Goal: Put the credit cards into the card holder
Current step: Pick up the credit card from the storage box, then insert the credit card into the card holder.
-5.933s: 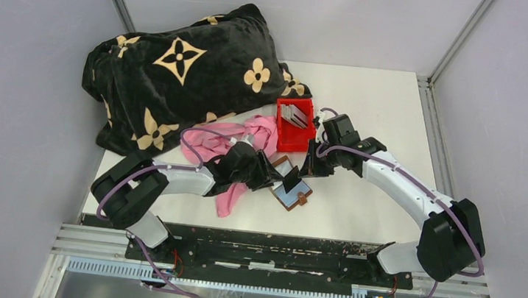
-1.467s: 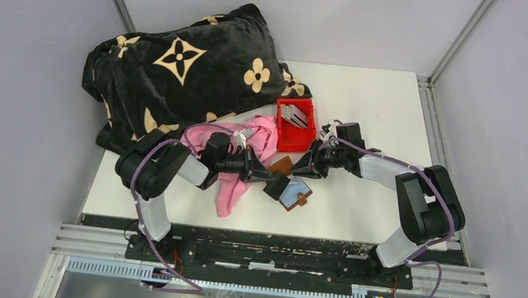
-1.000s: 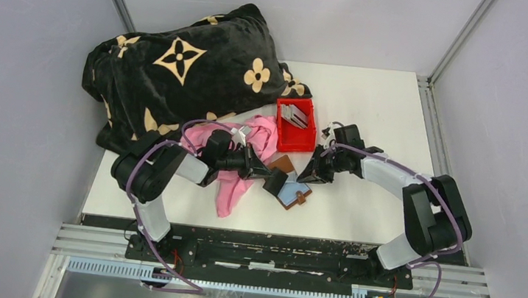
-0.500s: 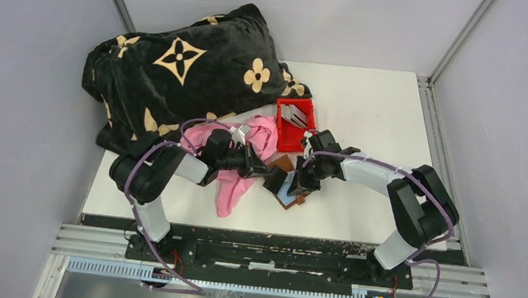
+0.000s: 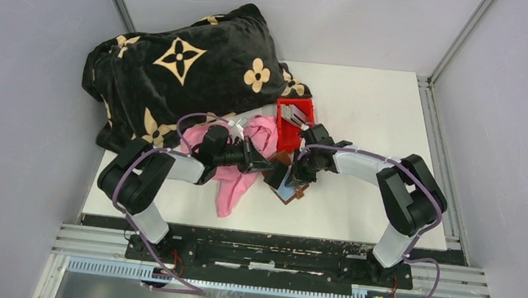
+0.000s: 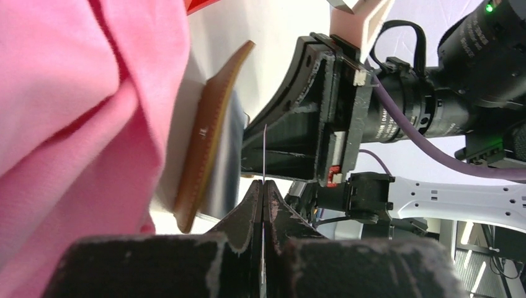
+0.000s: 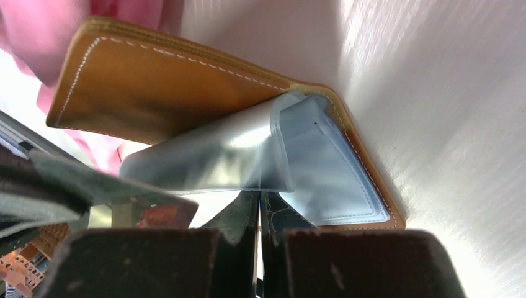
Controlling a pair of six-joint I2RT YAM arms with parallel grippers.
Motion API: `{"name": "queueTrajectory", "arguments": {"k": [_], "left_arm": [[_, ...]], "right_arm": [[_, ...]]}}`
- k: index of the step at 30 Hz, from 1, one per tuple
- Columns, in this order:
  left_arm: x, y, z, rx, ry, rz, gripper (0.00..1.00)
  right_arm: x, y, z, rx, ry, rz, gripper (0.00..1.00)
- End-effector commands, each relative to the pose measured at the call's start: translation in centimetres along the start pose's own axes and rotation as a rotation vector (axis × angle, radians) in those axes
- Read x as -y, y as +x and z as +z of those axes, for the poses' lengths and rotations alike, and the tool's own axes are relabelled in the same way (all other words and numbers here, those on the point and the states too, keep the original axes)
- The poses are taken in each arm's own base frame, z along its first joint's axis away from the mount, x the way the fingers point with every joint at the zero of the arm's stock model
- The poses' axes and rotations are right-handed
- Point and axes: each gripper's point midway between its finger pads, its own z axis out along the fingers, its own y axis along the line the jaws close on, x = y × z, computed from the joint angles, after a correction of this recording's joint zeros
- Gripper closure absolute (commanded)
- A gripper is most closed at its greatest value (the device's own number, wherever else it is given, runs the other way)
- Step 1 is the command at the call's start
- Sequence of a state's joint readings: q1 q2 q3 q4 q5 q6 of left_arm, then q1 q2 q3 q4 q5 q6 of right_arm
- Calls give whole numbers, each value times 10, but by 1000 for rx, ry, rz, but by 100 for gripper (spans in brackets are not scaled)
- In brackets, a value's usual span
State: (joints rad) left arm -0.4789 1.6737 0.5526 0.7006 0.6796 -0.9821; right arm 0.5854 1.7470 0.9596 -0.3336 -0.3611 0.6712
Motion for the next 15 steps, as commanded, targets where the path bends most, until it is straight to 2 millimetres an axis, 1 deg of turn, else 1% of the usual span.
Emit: {"name": "queueTrajectory", "arguments": {"k": [1, 7, 11, 15], "left_arm": [[27, -18, -6, 51, 48, 89, 97], [38, -13, -17, 53, 67, 106, 97], [37, -5, -22, 29, 58, 115, 97], [30, 4, -27, 6, 38, 117, 97]], "right_arm": [[-11, -30, 0, 91, -1, -46, 96], [-18, -40, -5, 116, 4, -65, 96], [-21, -46, -6, 122, 5, -77, 96], [-24, -53, -5, 129, 7, -85, 96]]}}
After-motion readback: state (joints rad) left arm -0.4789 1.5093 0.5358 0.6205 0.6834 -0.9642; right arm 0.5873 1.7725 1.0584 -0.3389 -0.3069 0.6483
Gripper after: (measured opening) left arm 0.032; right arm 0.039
